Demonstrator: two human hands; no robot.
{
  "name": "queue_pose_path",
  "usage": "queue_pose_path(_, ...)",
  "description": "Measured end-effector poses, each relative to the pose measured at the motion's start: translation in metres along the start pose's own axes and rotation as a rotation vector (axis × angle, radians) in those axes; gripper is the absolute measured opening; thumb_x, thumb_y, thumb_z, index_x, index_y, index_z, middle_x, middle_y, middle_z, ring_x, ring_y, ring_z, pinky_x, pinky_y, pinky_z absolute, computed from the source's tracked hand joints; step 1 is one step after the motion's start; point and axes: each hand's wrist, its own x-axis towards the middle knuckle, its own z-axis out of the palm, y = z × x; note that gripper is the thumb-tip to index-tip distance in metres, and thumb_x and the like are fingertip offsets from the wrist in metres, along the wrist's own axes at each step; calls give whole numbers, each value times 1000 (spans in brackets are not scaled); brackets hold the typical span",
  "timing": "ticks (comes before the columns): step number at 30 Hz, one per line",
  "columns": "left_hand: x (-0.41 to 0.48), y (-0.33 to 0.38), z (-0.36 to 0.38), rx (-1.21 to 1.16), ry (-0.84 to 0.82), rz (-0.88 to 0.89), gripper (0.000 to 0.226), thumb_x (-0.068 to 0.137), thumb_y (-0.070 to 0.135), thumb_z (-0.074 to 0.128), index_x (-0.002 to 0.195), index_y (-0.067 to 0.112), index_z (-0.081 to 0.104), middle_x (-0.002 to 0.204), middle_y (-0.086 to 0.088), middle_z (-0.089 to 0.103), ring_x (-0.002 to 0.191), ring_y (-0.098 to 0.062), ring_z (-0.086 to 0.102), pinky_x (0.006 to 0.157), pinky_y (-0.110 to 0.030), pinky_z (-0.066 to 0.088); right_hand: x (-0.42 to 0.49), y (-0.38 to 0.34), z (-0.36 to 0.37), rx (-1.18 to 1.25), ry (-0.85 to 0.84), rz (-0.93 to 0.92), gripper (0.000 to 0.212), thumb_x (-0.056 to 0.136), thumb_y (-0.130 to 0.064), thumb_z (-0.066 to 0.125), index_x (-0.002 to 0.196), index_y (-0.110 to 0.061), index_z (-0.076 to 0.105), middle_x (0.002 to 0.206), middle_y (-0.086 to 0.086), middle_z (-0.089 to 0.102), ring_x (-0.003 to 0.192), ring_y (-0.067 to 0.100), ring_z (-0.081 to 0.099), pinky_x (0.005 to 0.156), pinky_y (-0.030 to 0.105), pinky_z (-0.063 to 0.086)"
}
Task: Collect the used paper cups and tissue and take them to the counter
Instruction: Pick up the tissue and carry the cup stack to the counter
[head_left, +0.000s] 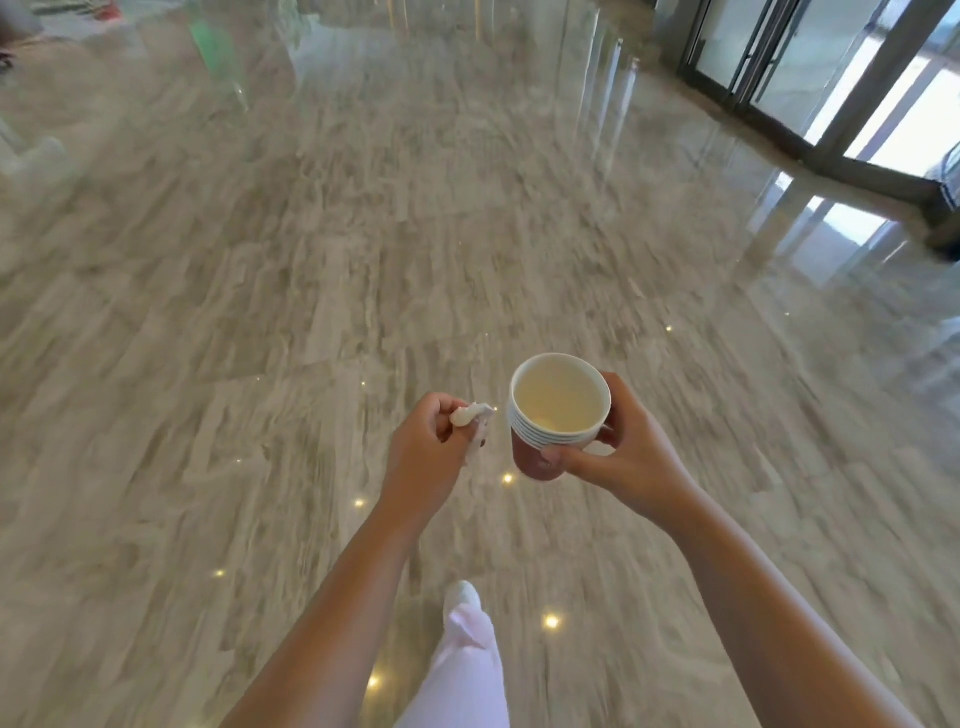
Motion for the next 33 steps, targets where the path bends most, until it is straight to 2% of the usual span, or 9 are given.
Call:
queue_pose_path(3,83,3,-2,3,-14,-11,8,83,34,63,82,28,58,74,7,72,72,-15,67,59,-24,50,83,2,3,4,3,-2,61,58,-41,81,108,-45,48,104,-22,62,100,-1,59,81,17,50)
queue_pose_path(7,190,18,-4,9,-13,8,6,84,31,63,84,27,59,75,5,72,72,-12,66,57,-14,47,184,1,-5,-2,25,-10,60,60,-34,83,106,-47,47,103,-22,61,100,-1,59,81,16,49)
queue_pose_path(11,281,31,6,28,-45,7,8,84,32,63,87,26,59,75,7,72,74,-10,68,65,-26,51,272,6,-17,-1,42,-11,57,65,-26,83,104,-48,48,102,-25,61,99,-4,59,81,10,46)
queue_pose_path(16,390,33,28,21,-51,-2,14,82,37,64,87,25,59,75,8,72,68,2,64,56,-9,46,384,23,-36,2,28,-18,56,65,-22,82,104,-45,49,101,-28,61,97,-4,59,80,10,46)
queue_pose_path(22,555,52,71,20,-11,-10,8,86,37,59,85,29,56,77,6,70,76,-14,66,65,-25,50,555,49,-77,13,-3,-56,58,63,-27,83,105,-48,48,104,-21,62,99,-1,59,81,14,48)
queue_pose_path(25,630,69,85,23,9,-14,7,86,36,58,86,30,55,79,5,71,79,-15,67,67,-26,50,632,48,-99,-4,-15,-69,58,59,-37,82,103,-52,48,104,-26,60,100,-3,59,79,10,46)
queue_pose_path(29,724,83,97,39,19,-25,8,85,35,60,87,28,57,78,4,71,76,-12,67,65,-24,50,727,56,-125,5,-35,-61,57,63,-29,83,106,-45,48,103,-21,61,99,-3,59,81,13,48)
queue_pose_path(33,810,85,111,41,55,-33,9,83,37,62,84,29,57,75,7,72,74,-11,68,67,-29,51,813,72,-142,4,-38,-49,58,64,-26,83,105,-46,48,106,-18,62,100,-2,59,81,18,49)
